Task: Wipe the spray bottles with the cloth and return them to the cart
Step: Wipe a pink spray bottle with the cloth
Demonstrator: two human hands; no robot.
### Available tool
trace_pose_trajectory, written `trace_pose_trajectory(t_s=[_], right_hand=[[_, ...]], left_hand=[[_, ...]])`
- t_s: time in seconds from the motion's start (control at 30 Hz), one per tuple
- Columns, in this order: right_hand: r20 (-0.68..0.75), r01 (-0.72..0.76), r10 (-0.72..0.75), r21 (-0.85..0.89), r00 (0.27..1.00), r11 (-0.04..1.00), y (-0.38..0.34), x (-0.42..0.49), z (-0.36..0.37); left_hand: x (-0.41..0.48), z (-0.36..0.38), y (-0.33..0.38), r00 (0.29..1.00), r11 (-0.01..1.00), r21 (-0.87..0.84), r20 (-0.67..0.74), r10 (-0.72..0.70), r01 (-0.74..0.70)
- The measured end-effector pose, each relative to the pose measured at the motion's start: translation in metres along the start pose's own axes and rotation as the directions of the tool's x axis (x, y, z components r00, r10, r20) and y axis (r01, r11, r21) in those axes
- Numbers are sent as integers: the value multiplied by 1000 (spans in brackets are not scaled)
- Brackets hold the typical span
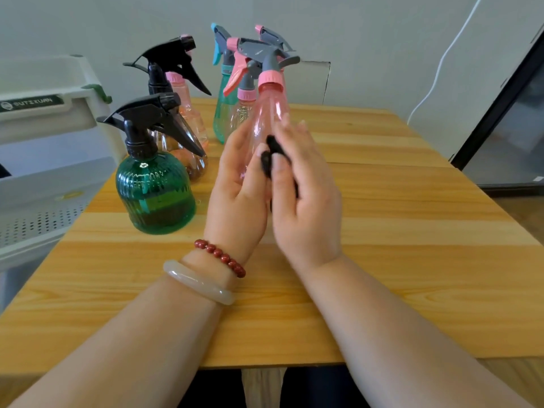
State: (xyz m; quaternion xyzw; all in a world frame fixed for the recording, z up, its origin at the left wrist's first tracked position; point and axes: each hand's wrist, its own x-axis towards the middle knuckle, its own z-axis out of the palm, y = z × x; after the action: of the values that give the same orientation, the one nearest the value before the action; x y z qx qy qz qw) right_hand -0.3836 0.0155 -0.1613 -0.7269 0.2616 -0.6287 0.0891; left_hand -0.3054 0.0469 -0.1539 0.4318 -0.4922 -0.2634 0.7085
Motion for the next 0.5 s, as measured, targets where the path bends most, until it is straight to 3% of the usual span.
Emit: trace_pose_trajectory(t_s=[0.07, 0.1, 0.17, 0.23, 0.27, 0.37, 0.43, 0.5], right_hand=[[-74, -220, 230, 124, 970, 968, 3, 2, -1], [-88, -265, 279, 141, 956, 954, 4, 1, -2], [-72, -211, 219, 102, 973, 972, 3, 1, -4], [4, -29, 29, 25, 1000, 999, 2, -3, -4], [19, -8, 7, 23, 1000, 1000, 3, -2, -3], [-81, -248, 257, 104, 963, 963, 1, 5, -3], [-48, -437, 463, 257, 885, 862, -1, 5, -6], [16, -508, 544, 384, 839, 771, 0, 6, -8]], left_hand=[[1, 2, 5, 1000, 1000, 12, -6, 4, -4], [1, 2, 3, 1000, 1000, 24, -5, -3, 3], [1, 3, 2, 1000, 999, 19, -12, -28, 28], [1, 4, 3, 999, 999, 20, -19, -37, 38], [2, 4, 4, 999, 999, 28, -14, -37, 37], [0, 2, 5, 1000, 1000, -20, 2, -22, 22], [-1, 2, 6, 1000, 998, -57, -21, -17, 16], [-1, 3, 6, 998, 997, -72, -58, -20, 16]])
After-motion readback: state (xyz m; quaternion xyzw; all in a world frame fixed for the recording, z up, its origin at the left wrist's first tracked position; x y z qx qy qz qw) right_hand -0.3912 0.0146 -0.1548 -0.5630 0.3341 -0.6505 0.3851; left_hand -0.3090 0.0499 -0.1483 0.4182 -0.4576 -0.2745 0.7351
